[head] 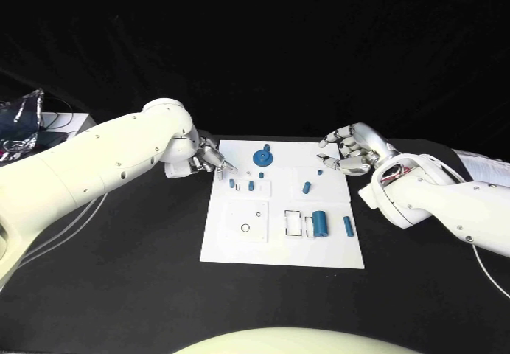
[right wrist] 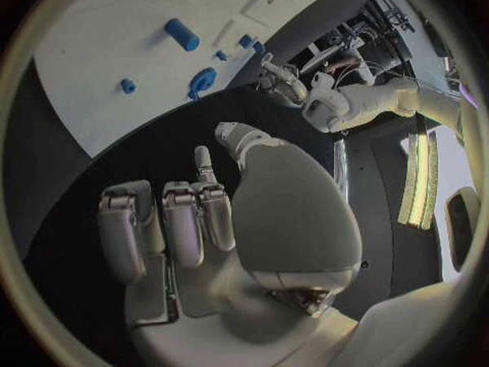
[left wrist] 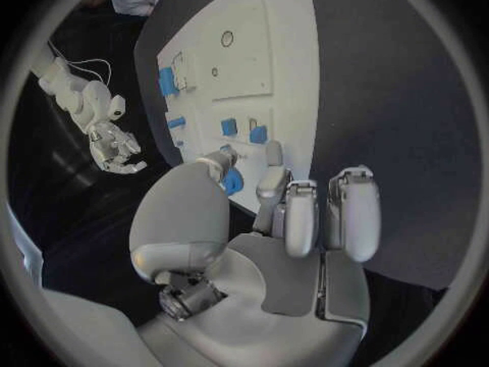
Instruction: Assemble the parts on the task board
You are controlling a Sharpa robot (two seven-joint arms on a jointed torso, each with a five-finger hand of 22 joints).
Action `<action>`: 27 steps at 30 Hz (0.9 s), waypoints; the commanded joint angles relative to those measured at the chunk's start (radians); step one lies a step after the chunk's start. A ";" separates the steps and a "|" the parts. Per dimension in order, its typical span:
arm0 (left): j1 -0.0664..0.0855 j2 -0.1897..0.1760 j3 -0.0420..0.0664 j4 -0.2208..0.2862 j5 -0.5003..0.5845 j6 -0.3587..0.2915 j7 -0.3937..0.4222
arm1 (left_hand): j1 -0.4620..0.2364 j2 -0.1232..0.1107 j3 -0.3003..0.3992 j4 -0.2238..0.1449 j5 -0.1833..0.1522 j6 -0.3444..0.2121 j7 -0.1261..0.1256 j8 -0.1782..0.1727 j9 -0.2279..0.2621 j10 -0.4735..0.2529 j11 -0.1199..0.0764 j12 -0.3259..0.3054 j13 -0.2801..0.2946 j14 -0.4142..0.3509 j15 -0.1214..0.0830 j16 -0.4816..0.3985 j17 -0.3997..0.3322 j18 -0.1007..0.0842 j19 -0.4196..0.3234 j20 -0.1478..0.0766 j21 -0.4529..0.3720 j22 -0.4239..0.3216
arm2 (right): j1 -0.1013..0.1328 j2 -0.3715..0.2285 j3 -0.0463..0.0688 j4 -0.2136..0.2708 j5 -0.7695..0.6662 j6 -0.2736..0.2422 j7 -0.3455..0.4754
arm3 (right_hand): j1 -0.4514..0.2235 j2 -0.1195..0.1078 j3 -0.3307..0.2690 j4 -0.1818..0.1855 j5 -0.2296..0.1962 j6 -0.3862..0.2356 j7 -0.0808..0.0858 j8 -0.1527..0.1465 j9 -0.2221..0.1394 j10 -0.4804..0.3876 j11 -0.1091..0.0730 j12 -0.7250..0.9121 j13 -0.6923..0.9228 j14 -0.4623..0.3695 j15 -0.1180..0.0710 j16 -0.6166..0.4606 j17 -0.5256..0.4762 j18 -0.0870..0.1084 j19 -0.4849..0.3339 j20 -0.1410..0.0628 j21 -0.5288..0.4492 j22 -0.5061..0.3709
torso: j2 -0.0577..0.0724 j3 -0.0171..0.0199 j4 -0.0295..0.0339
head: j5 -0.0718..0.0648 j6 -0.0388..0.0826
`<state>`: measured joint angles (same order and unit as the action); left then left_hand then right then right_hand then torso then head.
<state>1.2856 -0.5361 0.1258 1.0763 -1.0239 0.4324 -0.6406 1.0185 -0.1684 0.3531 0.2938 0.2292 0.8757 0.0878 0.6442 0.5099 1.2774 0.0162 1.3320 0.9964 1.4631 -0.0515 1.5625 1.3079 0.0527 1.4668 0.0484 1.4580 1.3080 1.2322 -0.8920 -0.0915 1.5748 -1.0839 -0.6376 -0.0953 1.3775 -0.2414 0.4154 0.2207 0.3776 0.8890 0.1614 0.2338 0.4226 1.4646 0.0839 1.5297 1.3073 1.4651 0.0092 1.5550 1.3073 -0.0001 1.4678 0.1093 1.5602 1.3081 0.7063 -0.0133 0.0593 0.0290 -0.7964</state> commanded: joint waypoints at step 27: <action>0.001 0.047 -0.032 -0.051 0.006 0.018 -0.004 | 0.029 0.024 0.013 -0.003 0.007 -0.010 0.002 -0.013 0.013 -0.010 0.001 -0.008 -0.003 0.103 0.009 0.003 0.247 -0.009 -0.002 0.011 -0.007 0.134 | 0.000 0.007 0.000 0.002 -0.009 -0.005 0.012 | -0.013 -0.003 0.006 -0.004 0.006 -0.006 0.000 0.005 0.001 0.063 -0.008 -0.002 0.221 0.091 -0.008 -0.005 0.205 0.006 0.093 -0.006 -0.012 0.247 | 0.000 0.0002 0.0004 | -0.001 -0.006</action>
<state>1.2854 -0.4919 0.0934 1.0257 -1.0236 0.4353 -0.6454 1.0413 -0.1457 0.3619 0.2909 0.2328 0.8722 0.0913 0.6362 0.5213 1.2753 0.0184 1.3273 0.9949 1.4667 -0.0480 1.5625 1.3077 0.0529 1.4632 0.0519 1.4533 1.3078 1.2322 -0.8862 -0.0915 1.5751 -1.0839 -0.6427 -0.0934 1.3738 -0.2451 0.4183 0.2178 0.3776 0.8890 0.1614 0.2338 0.4225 1.4646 0.0839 1.5297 1.3079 1.4651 0.0092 1.5550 1.3073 -0.0001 1.4678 0.1093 1.5520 1.3078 0.7076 -0.0132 0.0584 0.0281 -0.8019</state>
